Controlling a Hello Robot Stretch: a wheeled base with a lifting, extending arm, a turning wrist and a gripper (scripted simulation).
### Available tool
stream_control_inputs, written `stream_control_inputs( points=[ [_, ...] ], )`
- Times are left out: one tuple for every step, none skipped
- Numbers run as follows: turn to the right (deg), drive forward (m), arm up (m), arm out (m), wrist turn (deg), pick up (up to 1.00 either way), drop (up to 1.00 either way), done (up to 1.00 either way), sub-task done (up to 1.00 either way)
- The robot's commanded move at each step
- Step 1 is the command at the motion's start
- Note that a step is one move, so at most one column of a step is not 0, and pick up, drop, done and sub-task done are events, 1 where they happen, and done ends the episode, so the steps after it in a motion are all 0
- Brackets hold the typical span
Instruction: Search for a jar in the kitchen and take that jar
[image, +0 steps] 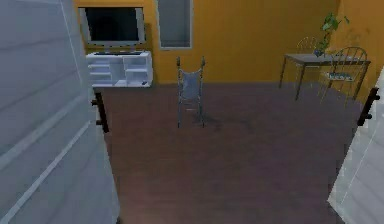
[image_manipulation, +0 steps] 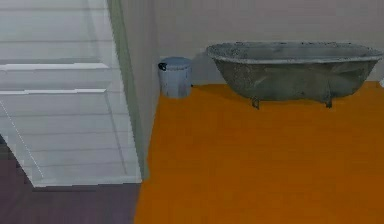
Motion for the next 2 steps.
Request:
stream_control_inputs(
  points=[
    [0.0, 0.95, 0.0, 0.0, 0.0, 0.0, 0.0, 0.0, 0.0],
    [9.0, 0.0, 0.0, 0.0, 0.0, 0.0, 0.0, 0.0, 0.0]
  ],
)
